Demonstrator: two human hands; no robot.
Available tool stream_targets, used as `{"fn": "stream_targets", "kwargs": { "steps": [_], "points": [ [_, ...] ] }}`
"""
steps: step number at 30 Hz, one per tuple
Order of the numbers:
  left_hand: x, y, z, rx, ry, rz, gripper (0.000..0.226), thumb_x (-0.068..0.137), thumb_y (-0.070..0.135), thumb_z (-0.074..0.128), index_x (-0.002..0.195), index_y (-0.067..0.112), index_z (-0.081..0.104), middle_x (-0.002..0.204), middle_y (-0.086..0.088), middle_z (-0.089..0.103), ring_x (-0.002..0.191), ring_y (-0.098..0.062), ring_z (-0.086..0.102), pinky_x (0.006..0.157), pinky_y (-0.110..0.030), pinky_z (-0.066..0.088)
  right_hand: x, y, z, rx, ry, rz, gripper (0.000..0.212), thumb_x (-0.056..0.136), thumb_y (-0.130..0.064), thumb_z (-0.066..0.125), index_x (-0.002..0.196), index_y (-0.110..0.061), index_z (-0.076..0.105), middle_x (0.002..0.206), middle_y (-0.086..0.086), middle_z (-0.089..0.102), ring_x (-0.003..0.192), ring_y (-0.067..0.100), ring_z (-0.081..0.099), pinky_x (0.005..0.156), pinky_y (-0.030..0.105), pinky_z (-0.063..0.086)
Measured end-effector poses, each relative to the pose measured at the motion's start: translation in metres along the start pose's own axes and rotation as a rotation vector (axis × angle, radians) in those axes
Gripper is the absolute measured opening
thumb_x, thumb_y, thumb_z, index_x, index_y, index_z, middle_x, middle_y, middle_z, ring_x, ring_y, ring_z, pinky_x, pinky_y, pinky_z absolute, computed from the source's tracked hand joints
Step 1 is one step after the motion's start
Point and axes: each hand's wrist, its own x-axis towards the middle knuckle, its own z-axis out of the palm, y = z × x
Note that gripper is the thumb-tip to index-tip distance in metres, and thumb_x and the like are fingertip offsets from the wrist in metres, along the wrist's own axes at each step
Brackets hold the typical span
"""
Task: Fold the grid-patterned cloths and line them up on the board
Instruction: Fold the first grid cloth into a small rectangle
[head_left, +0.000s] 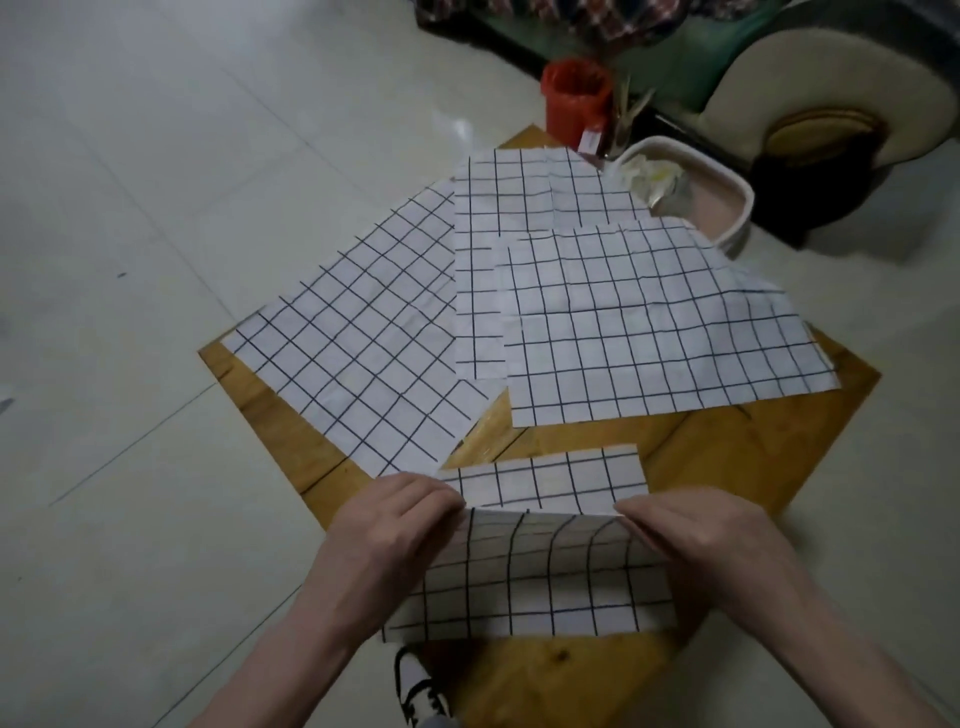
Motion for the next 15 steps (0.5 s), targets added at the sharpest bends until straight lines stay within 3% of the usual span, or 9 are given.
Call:
{"fn": "stream_targets", "kwargs": {
  "steps": [4,8,15],
  "points": [
    [0.035,-0.004,-0.027,0.044,0.078,0.043,0.022,0.104,0.023,0.062,0.106,0.008,0.078,0.105,-0.003,0.076,0.096,-0.018,0.071,0.083,-0.033,0.059,0.023,0.007,-0.038,-0.037,0.027,0.022,0.033,0.1,-0.031,0.052,0.106,-0.012,0.079,0.097,0.003,0.079,0.083,0.019,0.077,0.073,0.034,0.064],
    [0.065,-0.014,-0.041,0.055,0.176,0.059,0.022,0.104,0.022,0.064,0.109,0.007,0.08,0.111,-0.003,0.078,0.104,-0.017,0.072,0.087,-0.037,0.06,0.045,0.014,-0.063,-0.133,0.115,0.044,0.034,0.095,-0.024,0.055,0.114,-0.005,0.076,0.102,0.011,0.079,0.088,0.026,0.078,0.082,0.036,0.059],
    [0.082,-0.017,-0.046,0.084,0.314,0.085,0.015,0.097,0.016,0.076,0.109,0.007,0.082,0.115,-0.002,0.078,0.111,-0.016,0.073,0.091,-0.039,0.06,0.048,0.013,-0.081,-0.225,0.233,0.141,0.034,0.097,-0.012,0.065,0.13,-0.003,0.069,0.125,0.015,0.072,0.114,0.026,0.07,0.099,0.043,0.055]
  ]
}}
